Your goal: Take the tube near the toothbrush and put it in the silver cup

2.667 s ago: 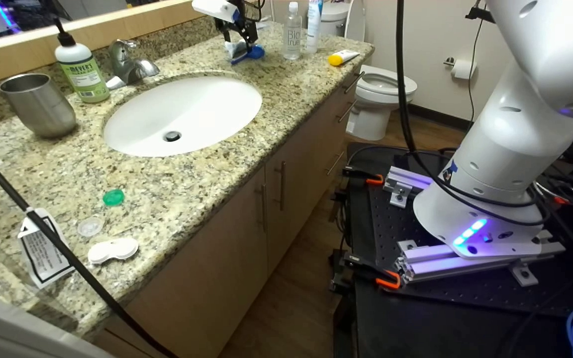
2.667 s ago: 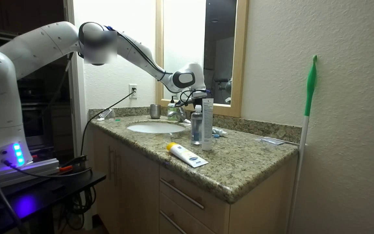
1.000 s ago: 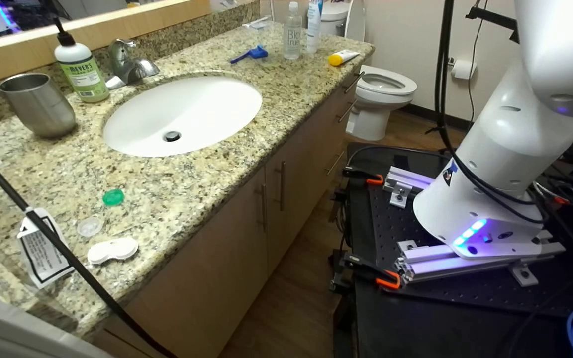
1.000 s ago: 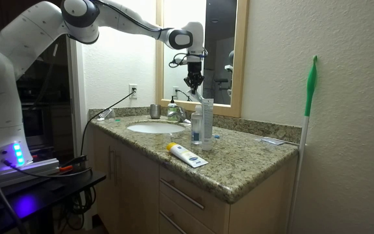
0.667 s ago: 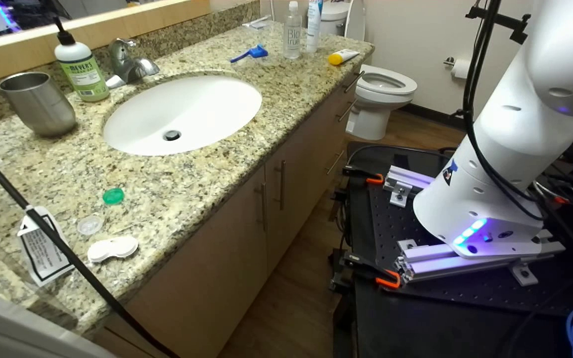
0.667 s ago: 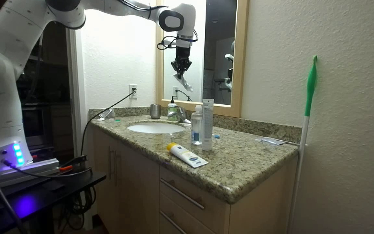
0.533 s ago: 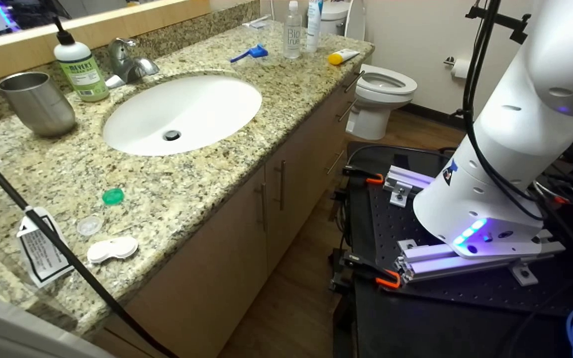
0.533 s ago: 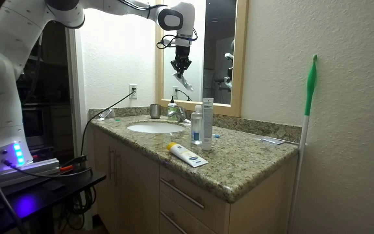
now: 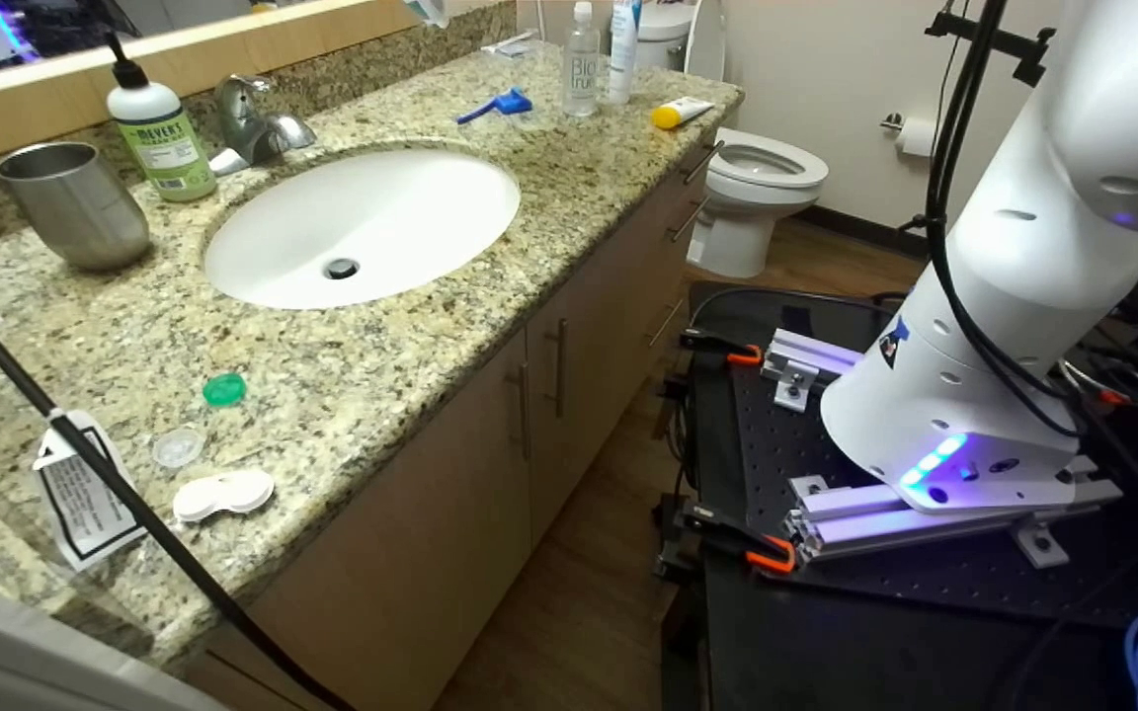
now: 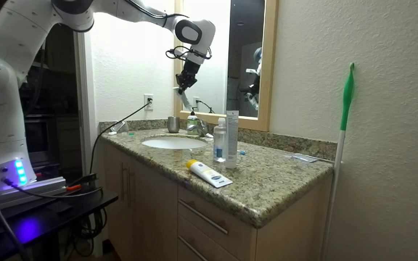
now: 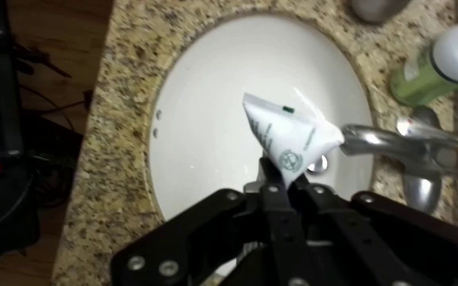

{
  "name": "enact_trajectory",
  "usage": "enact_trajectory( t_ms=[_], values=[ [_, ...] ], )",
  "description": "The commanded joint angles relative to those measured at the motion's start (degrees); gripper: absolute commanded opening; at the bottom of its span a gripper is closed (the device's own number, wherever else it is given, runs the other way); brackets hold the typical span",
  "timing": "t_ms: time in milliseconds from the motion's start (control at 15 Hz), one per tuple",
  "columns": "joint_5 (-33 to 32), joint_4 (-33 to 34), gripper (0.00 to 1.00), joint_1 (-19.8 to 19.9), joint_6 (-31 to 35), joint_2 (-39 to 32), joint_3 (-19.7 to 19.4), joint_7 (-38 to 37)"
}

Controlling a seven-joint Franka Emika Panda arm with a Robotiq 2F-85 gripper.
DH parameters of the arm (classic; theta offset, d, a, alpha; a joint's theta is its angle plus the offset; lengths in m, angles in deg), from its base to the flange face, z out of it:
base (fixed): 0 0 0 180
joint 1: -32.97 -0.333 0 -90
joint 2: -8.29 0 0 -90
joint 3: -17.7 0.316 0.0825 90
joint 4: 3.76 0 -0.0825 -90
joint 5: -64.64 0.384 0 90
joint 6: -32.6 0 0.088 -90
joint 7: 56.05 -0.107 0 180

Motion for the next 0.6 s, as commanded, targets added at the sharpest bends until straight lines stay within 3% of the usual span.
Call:
enact_trajectory(
  t_ms=[0, 267, 333, 400, 533],
  values=[
    [1.03, -3.8, 0.02, 0.63, -13.19, 8.04, 1.31, 2.83],
    [5.63, 1.33, 0.02, -0.93, -30.74, 7.21, -0.71, 2.63],
    [4.03, 0.37, 0.02, -2.33, -25.79, 7.64, -1.84, 1.63],
    [4.19, 0.56, 0.08, -2.62, -27.05, 7.93, -2.09, 1.51],
    [4.13, 0.55, 0.08, -3.0, -26.74, 7.77, -2.6, 1.46]
  ],
)
